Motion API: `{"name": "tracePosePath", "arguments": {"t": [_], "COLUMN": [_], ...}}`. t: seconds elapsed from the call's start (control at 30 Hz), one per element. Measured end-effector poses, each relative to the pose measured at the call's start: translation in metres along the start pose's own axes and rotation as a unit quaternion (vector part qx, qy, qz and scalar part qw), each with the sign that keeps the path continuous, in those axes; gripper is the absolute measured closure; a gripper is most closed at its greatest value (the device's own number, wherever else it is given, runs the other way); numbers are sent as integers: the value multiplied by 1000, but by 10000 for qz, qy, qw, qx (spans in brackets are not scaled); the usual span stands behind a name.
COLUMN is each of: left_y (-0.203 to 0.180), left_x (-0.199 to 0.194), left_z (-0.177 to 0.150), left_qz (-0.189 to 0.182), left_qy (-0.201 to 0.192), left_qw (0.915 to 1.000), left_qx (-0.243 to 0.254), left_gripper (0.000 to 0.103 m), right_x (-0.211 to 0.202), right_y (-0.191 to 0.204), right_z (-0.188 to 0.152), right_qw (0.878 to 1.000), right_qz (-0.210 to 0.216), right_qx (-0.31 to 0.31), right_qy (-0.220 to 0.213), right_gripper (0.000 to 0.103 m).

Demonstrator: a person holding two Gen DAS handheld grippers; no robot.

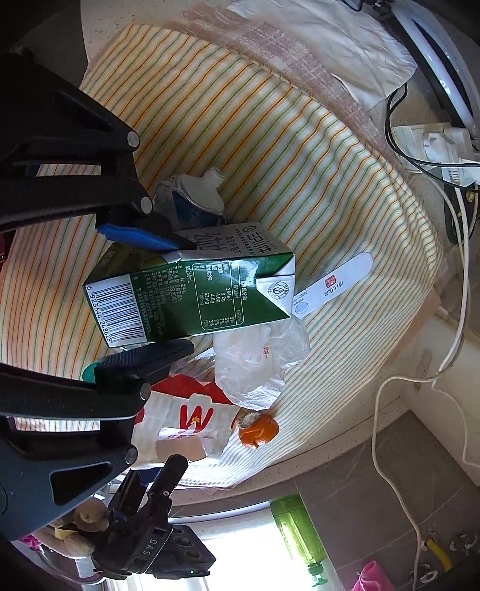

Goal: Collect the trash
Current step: 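Grasp the red snack wrapper with the right tool while the left tool grasps the green milk carton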

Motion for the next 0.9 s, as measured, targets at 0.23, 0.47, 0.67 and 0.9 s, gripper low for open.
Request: {"name": "tracePosePath", "arguments": {"t": [0.23, 0.47, 0.67, 0.9], "left_y": [7, 14, 21, 44], "left_x": [-11, -31, -56, -85], "left_z": [-5, -10, -18, -38], "left_qz": [-144, -355, -535, -579], "left_qy": [-54, -148, -269, -371], "left_qw": [9999, 9992, 9980, 9969], "left_qx": [57, 75, 185, 394], "left_gripper": [57, 57, 57, 57], "right_x": [-4, -25, -45, -64], "right_y": [3, 11, 28, 55], "right_z": [-8, -17, -35, -69], "right_qw": [9998, 9982, 9945, 9861], "right_qz": [-36, -163, -385, -686], "right_qx": [-68, -221, -554, -1088], "right_qy": [-182, -540, -802, -1048], "right_gripper": [88, 88, 88, 88]}}
Point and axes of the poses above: each gripper's, at about its wrist camera, not at the fingertips, and x roughly the way its jaws point, y to its left, z to its top, the point moved 1 cm from there along x, roughly the way its jaws point, and after that the axes turned 8 degrees about -x, right-handed, at the moved point
